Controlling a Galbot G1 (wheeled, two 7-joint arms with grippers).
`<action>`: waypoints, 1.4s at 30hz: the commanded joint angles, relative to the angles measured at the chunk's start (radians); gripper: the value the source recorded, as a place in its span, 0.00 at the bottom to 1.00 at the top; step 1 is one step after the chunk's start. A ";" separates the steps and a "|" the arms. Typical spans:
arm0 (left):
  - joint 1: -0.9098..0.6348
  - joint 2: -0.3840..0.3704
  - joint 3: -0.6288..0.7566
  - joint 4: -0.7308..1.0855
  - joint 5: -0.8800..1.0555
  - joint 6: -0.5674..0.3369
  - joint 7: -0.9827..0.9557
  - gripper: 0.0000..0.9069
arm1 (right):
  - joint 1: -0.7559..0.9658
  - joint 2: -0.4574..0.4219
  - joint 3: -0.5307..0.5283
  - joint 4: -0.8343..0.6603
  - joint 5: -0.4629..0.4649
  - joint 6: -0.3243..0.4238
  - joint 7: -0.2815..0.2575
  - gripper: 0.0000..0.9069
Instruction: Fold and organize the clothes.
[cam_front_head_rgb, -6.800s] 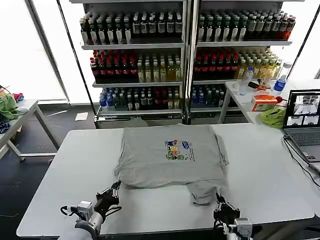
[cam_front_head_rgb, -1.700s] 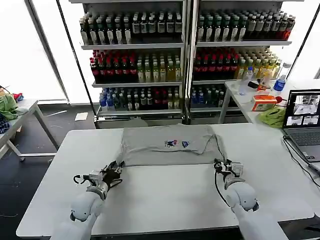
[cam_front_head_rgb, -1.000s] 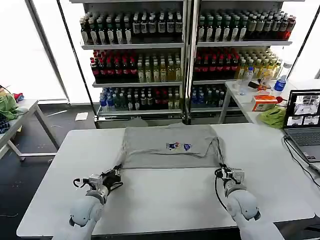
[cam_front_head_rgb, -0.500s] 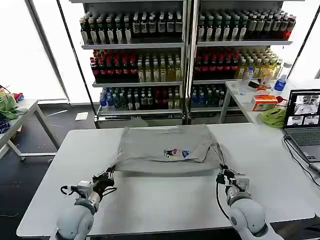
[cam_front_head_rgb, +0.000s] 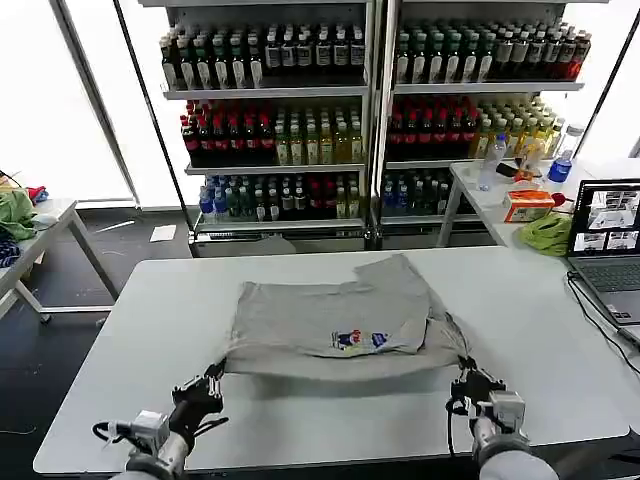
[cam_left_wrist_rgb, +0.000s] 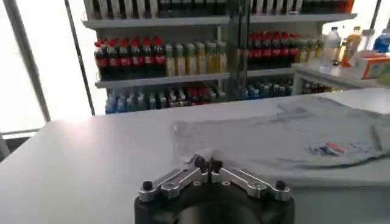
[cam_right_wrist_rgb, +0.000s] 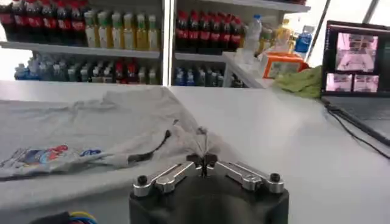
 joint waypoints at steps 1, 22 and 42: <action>0.235 -0.006 -0.012 -0.126 0.046 -0.004 -0.017 0.00 | -0.158 -0.002 0.021 0.075 -0.133 0.013 0.011 0.00; 0.252 -0.014 0.000 -0.042 0.094 0.002 -0.026 1.00 | -0.321 -0.011 0.008 0.050 -0.167 0.152 0.111 1.00; 0.004 0.056 -0.034 -0.092 -0.014 0.000 -0.026 1.00 | 0.089 0.022 0.070 -0.044 -0.081 0.206 -0.088 1.00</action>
